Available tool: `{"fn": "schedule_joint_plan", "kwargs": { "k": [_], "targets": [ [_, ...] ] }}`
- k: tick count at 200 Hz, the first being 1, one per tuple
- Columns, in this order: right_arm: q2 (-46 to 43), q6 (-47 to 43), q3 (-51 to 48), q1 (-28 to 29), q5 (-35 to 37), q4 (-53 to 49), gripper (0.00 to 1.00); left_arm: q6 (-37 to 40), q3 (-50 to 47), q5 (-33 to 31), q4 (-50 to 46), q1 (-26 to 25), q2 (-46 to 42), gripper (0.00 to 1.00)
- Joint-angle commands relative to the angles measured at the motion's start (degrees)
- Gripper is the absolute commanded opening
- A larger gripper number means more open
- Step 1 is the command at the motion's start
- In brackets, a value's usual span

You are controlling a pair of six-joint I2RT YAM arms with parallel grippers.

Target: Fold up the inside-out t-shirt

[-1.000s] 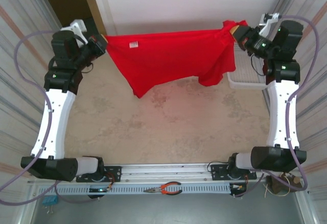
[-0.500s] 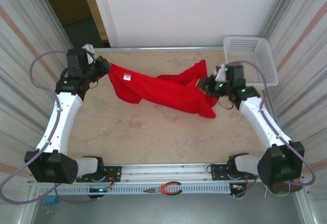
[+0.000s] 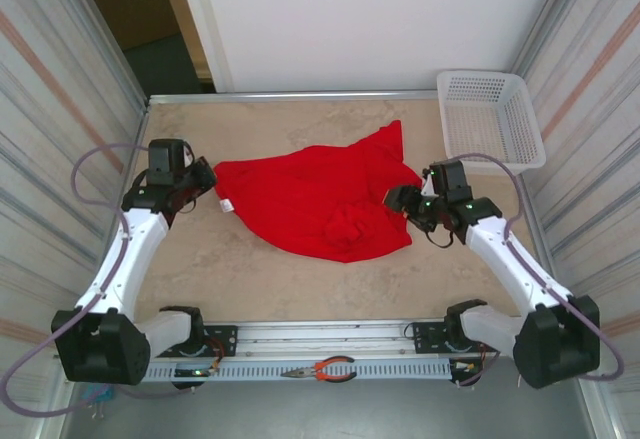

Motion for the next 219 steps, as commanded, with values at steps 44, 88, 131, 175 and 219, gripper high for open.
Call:
{"fn": "schedule_joint_plan", "kwargs": {
  "k": [44, 88, 131, 175, 219],
  "targets": [
    [10.9, -0.7, -0.9, 6.1, 1.3, 6.4, 0.47, 0.5, -1.5, -2.0, -0.3, 0.4, -2.4, 0.00],
    [20.3, -0.7, 2.0, 6.5, 0.6, 10.4, 0.60, 0.6, -1.5, -1.4, -0.5, 0.4, -2.5, 0.00],
    [27.0, -1.4, 6.3, 6.6, -2.7, 11.1, 0.02, 0.5, -1.9, -1.4, -0.7, 0.5, -2.8, 0.00],
    [11.0, -4.3, 5.6, 6.0, 1.9, 1.1, 0.00, 0.8, -2.6, -1.7, -1.3, 0.5, -3.9, 0.00],
    [-5.4, -1.1, -5.6, 5.7, 8.2, -5.5, 0.00, 0.9, -2.8, -1.4, -1.4, 0.7, -4.3, 0.00]
  ]
}}
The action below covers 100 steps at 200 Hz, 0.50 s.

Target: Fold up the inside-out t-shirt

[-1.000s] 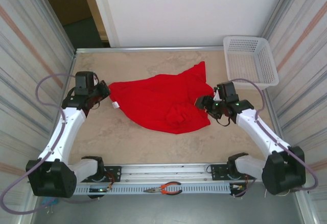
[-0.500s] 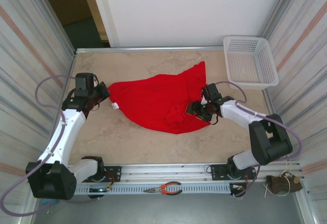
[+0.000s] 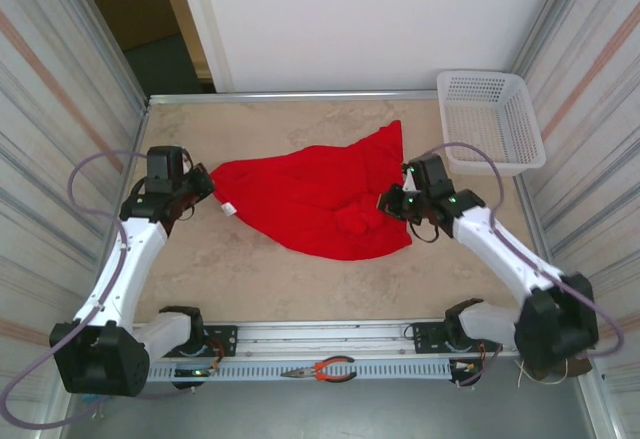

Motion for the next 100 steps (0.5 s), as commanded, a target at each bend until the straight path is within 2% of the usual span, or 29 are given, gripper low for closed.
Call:
{"fn": "schedule_joint_plan", "kwargs": {
  "k": [1, 10, 21, 25, 29, 59, 76, 100],
  "targets": [
    [-6.4, 1.6, -7.7, -0.5, 4.8, -8.1, 0.00, 0.8, -0.5, -0.5, -0.6, 0.7, -1.5, 0.00],
    [-9.3, 3.8, -11.1, -0.6, 6.7, -9.1, 0.01, 0.8, -0.7, -0.6, -0.7, 0.7, -1.7, 0.00],
    [-13.0, 7.1, -14.2, -0.6, 10.9, -12.0, 0.40, 0.8, -0.8, -0.6, -0.8, 0.7, -1.8, 0.00],
    [-14.0, 8.1, -15.0, -0.7, 12.2, -12.9, 0.48, 0.8, -0.8, -0.7, -0.8, 0.7, -1.9, 0.00],
    [-14.8, 8.7, -15.8, -0.6, 13.3, -13.4, 0.52, 0.8, -0.8, -0.7, -0.9, 0.7, -1.9, 0.00],
    [-17.8, 9.1, -16.5, -0.8, 14.8, -12.7, 0.53, 1.0, -0.8, -0.6, -1.1, 0.8, -2.2, 0.00],
    [-13.2, 5.9, -13.6, -0.8, 13.1, -11.4, 0.51, 1.2, -0.7, -0.7, -1.3, 0.8, -2.3, 0.00],
    [-4.7, 1.2, -8.5, 1.5, 11.4, -9.5, 0.44, 1.3, -0.8, -0.7, -1.4, 0.9, -2.3, 0.00]
  ]
}}
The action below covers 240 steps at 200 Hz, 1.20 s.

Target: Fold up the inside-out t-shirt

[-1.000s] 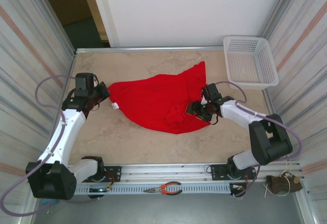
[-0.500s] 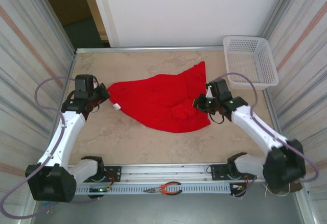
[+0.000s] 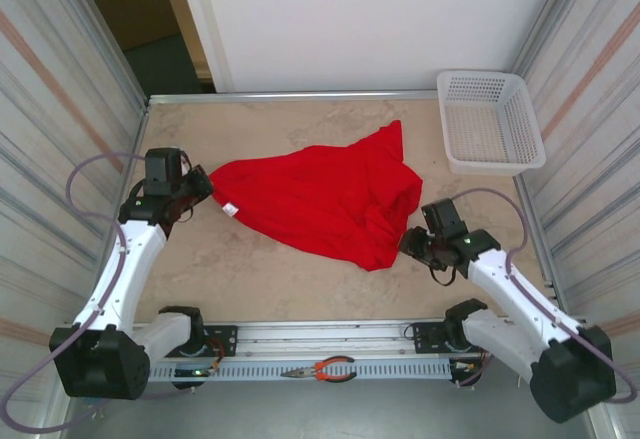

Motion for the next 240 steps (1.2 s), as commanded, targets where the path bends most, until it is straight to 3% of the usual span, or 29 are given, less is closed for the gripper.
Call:
{"fn": "schedule_joint_plan", "kwargs": {
  "k": [1, 40, 83, 96, 111, 137, 147, 161, 177, 240],
  "targets": [
    [6.6, -4.4, 5.4, 1.9, -0.4, 2.4, 0.44, 1.3, -0.2, -0.7, -0.9, 0.5, -1.3, 0.00],
    [16.3, -7.2, 13.6, 10.4, 4.4, 2.4, 0.42, 0.9, -0.2, -0.6, -0.6, 0.6, -1.4, 0.00],
    [26.4, -7.3, 17.8, 15.2, 4.0, 6.1, 0.24, 0.9, -0.1, -0.4, -0.7, 0.6, -1.5, 0.00],
    [29.1, -7.1, 18.7, 15.5, 5.6, 6.2, 0.24, 1.0, 0.0, -0.5, -0.9, 0.6, -1.6, 0.00],
    [31.1, -7.2, 20.0, 16.6, 10.4, 5.0, 0.37, 1.1, 0.1, -0.4, -1.0, 0.8, -1.8, 0.00],
    [34.5, -7.5, 21.6, 17.2, 14.5, 3.6, 0.36, 1.3, 0.2, -0.4, -1.1, 1.0, -2.3, 0.00],
    [35.8, -7.6, 21.9, 17.2, 15.1, 3.4, 0.33, 1.3, 0.2, -0.3, -1.2, 1.1, -2.4, 0.00],
    [37.3, -7.8, 22.2, 17.2, 16.5, 2.9, 0.20, 1.3, 0.2, -0.3, -1.3, 1.2, -2.6, 0.00],
    [36.9, -7.9, 22.3, 17.2, 17.1, 1.8, 0.00, 1.3, 0.2, -0.2, -1.4, 1.3, -2.8, 0.00],
    [20.3, -8.0, 19.6, 14.3, 15.6, -5.2, 0.00, 1.4, 0.1, 0.2, -1.6, 1.6, -2.9, 0.00]
  ]
}}
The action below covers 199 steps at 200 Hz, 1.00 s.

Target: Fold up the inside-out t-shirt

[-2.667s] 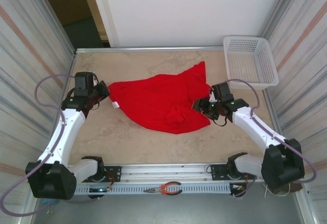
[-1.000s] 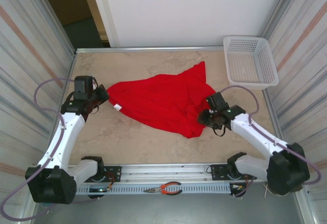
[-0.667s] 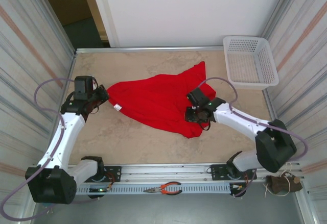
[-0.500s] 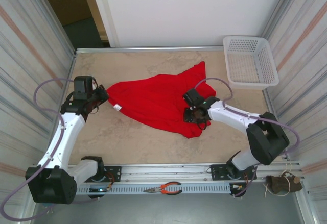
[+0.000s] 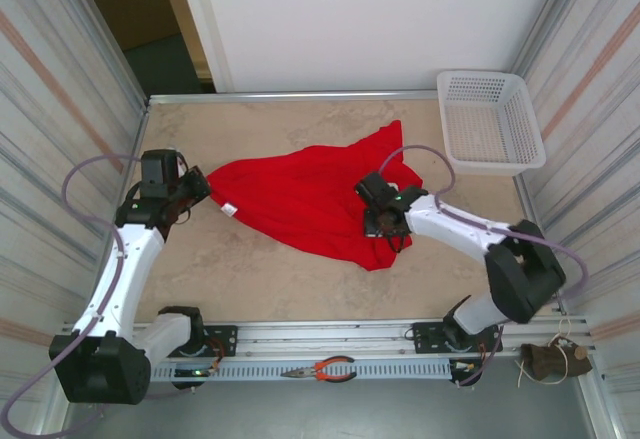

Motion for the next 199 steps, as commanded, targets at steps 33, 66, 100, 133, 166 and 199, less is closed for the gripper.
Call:
{"fn": "schedule_joint_plan", "kwargs": {
  "k": [33, 66, 100, 133, 166, 199],
  "targets": [
    [-15.3, -0.1, -8.2, -9.4, -0.6, -7.0, 0.00, 1.0, 0.1, 0.4, -0.9, 0.5, -1.9, 0.00],
    [-20.4, 0.7, -12.4, -18.9, -1.3, -9.9, 0.46, 0.9, -0.1, 0.9, -1.4, 0.5, -2.7, 0.00],
    [-25.5, 1.6, -12.2, -18.4, -10.4, -7.4, 0.39, 1.1, -0.2, 1.0, -1.8, 0.6, -2.8, 0.00],
    [-22.6, 5.6, -11.8, -11.2, -15.1, -2.3, 0.37, 0.9, -0.3, 1.0, -1.7, 0.6, -2.7, 0.00],
    [-16.1, 9.6, -13.5, -6.4, -18.2, 5.8, 0.39, 1.0, -0.1, 0.8, -1.9, 0.6, -2.5, 0.00],
    [-7.8, 9.2, -13.1, -6.9, -17.7, 10.7, 0.37, 0.9, -0.2, 0.8, -1.9, 0.6, -2.4, 0.00]
  ]
}}
